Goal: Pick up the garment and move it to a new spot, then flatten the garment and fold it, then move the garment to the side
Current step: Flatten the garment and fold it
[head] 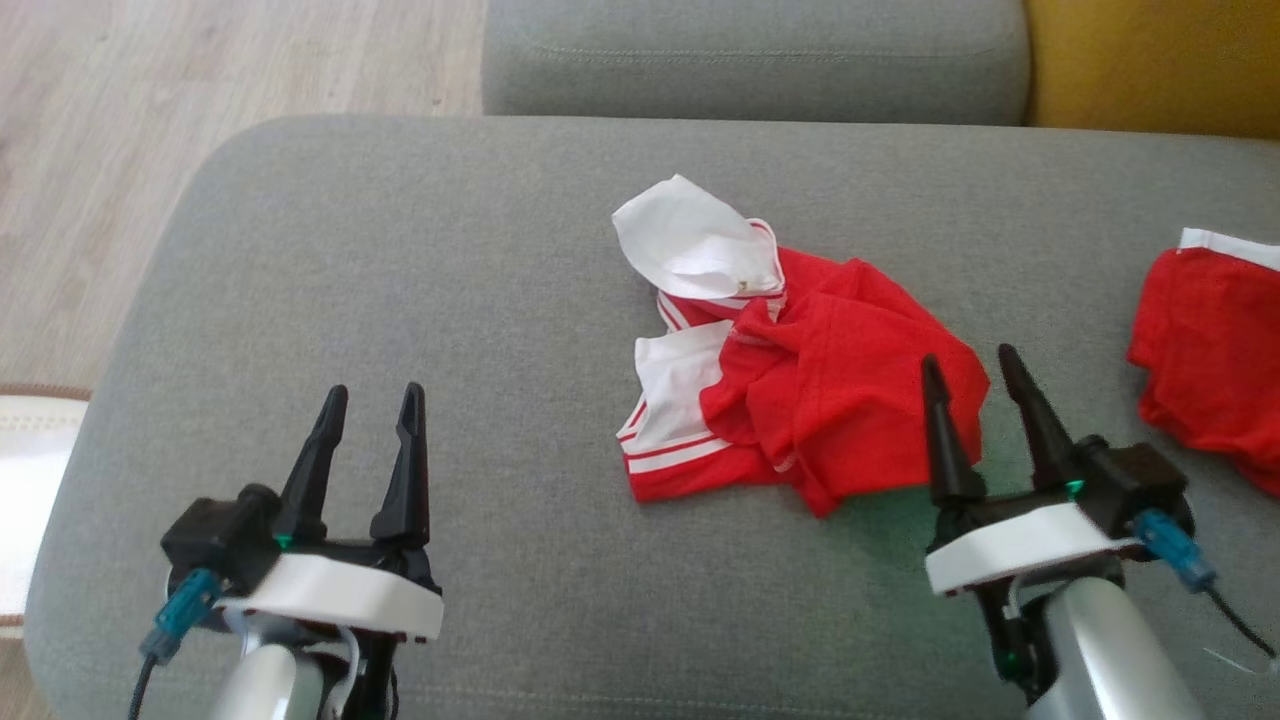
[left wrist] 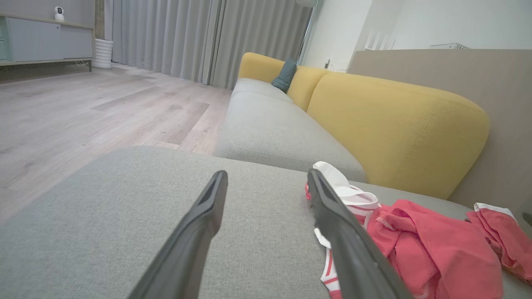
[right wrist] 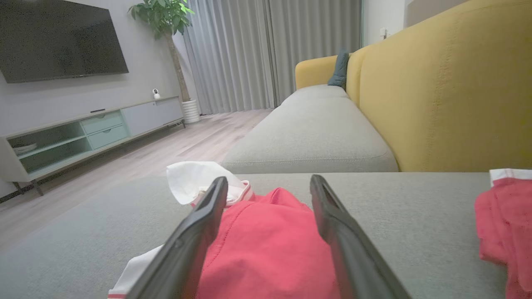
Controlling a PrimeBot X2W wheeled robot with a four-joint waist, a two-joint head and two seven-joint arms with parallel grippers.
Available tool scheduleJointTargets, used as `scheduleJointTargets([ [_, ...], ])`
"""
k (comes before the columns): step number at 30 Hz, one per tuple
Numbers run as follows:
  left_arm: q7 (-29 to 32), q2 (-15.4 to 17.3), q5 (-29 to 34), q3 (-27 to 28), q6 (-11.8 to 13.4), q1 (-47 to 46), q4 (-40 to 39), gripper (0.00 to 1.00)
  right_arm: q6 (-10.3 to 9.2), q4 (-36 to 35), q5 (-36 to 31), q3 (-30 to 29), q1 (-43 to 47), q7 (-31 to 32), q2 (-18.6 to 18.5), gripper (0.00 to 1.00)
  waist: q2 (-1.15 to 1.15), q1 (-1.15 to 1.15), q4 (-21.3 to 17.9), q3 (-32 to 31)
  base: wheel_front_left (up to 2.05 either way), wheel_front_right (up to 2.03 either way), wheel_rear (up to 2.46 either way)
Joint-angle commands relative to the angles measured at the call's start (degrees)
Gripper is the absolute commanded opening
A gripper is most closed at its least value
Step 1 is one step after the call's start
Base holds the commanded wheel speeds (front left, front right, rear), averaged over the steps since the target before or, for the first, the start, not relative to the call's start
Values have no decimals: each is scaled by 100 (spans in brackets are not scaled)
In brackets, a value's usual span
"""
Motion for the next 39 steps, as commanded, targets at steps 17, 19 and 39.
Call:
scheduleJointTargets([
  [17,-70,-444,420,516,-665,-422,337,100,37,1053,-639,809,-1124,877,-1,100,0,0,600,470,0,0,0],
  [19,-70,-453,428,519,-687,-436,362,100,37,1235,-798,626,-1232,909,-1,100,0,0,646,501,0,0,0],
  [39,-70,-468,291,471,-745,-510,459,100,37,1633,-242,1035,-1890,586,-1,0,0,0,606,395,0,0,0],
])
